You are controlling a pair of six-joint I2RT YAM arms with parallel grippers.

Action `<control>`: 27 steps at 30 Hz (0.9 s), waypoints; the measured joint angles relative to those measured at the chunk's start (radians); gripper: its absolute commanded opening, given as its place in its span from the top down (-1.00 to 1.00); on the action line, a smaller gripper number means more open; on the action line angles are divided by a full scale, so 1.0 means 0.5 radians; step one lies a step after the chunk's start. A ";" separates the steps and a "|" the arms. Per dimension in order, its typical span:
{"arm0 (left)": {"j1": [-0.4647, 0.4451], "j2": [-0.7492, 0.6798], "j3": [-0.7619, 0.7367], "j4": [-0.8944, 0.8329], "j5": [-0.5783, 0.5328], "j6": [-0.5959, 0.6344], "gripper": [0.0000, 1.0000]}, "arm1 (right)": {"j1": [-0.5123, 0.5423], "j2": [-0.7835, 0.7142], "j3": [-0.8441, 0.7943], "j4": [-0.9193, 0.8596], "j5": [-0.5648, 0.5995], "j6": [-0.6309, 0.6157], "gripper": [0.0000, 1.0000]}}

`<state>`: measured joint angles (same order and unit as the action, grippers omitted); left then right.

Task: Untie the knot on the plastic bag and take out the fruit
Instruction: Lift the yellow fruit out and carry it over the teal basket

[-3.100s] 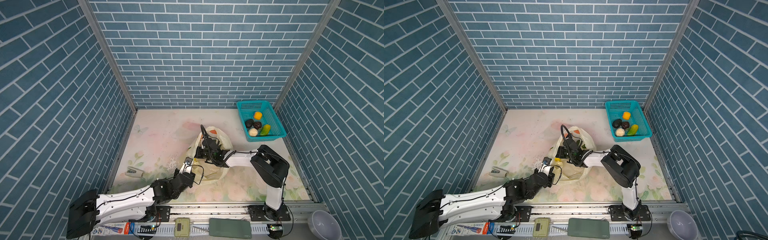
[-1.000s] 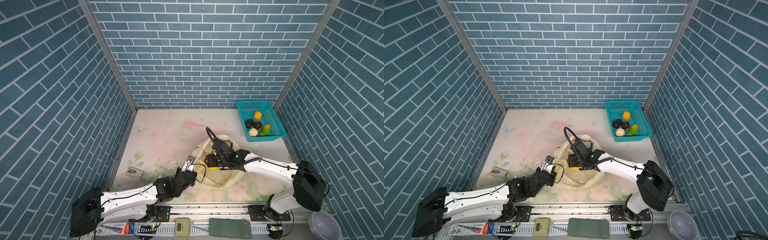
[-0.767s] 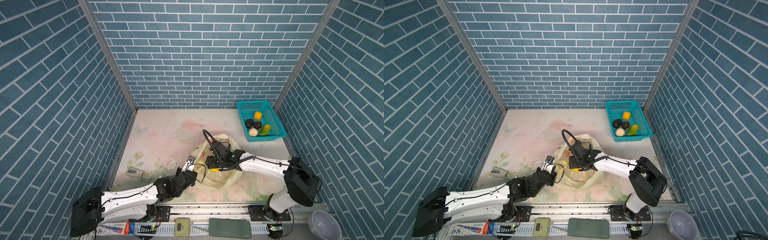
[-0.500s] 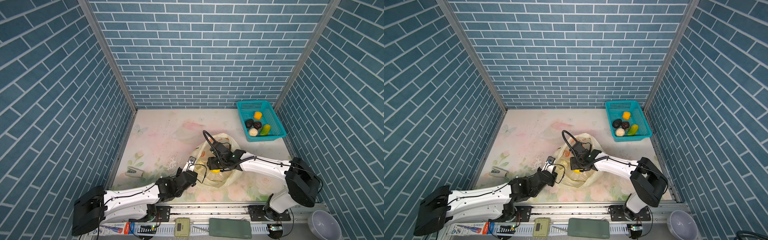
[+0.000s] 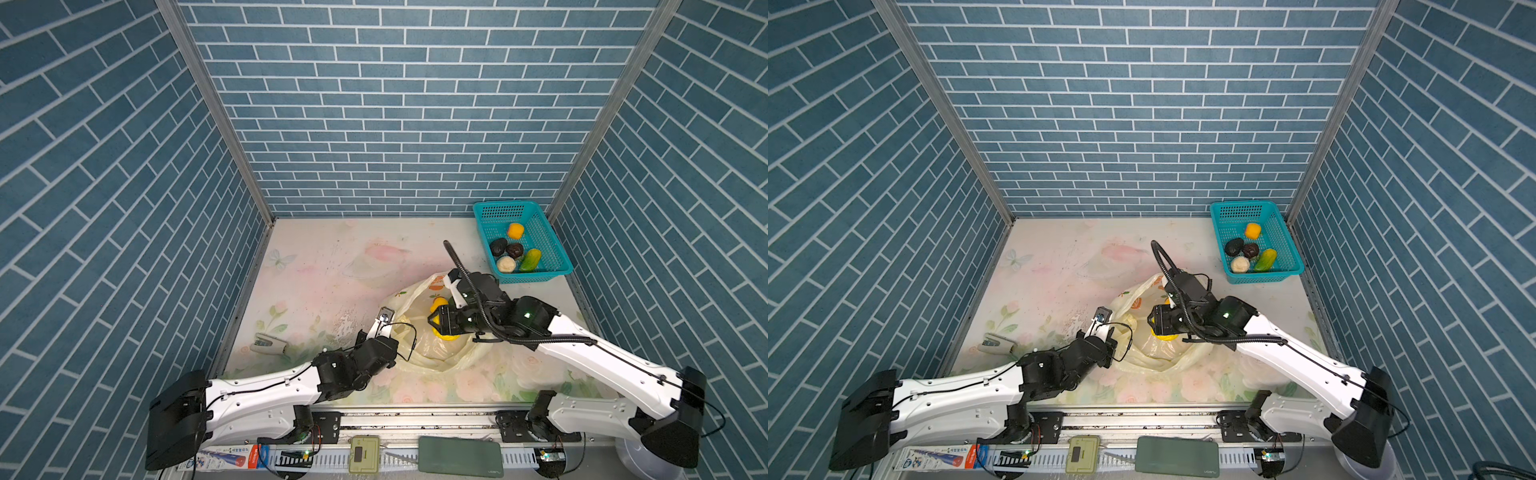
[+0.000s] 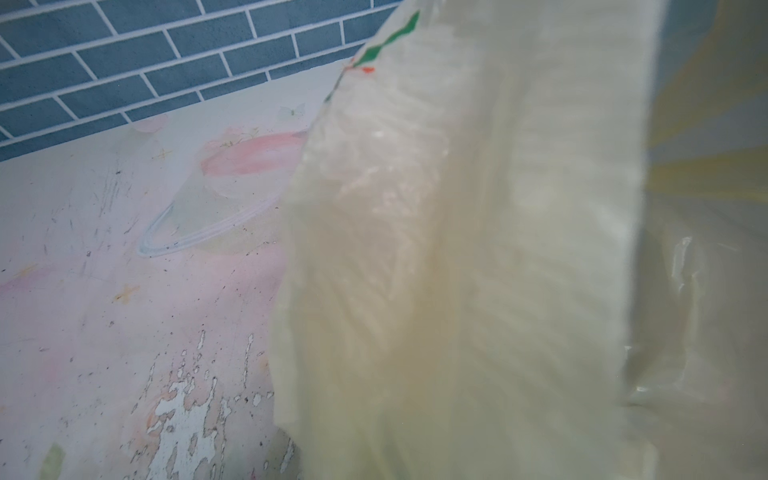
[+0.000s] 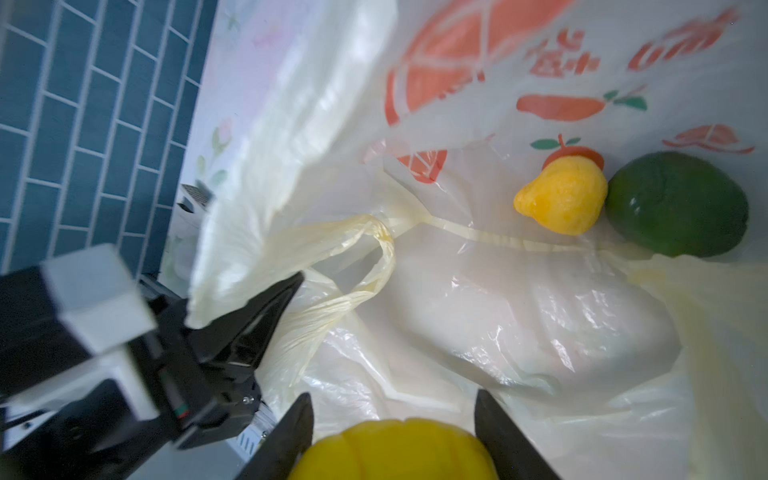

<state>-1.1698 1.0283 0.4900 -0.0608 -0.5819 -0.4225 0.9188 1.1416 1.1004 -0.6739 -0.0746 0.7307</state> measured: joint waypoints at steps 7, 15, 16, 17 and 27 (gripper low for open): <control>0.000 0.045 0.063 -0.122 -0.019 -0.058 1.00 | -0.439 -0.088 0.272 -0.165 -0.181 -0.130 -0.18; 0.000 0.050 0.124 -0.230 -0.056 -0.121 1.00 | -1.131 0.014 0.361 -0.169 -0.410 -0.333 -0.19; 0.000 0.049 0.124 -0.243 -0.059 -0.130 1.00 | -1.215 0.053 0.361 -0.145 -0.430 -0.348 -0.19; 0.000 0.049 0.124 -0.256 -0.061 -0.138 1.00 | -1.295 0.099 0.361 -0.110 -0.451 -0.359 -0.19; 0.000 0.017 0.124 -0.340 -0.085 -0.180 1.00 | -1.883 0.804 0.463 0.352 -0.395 -0.395 -0.19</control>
<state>-1.1698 1.0367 0.5522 -0.2310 -0.6247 -0.5125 -0.0227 1.5436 1.3319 -0.4980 -0.2722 0.5331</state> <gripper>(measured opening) 0.044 0.596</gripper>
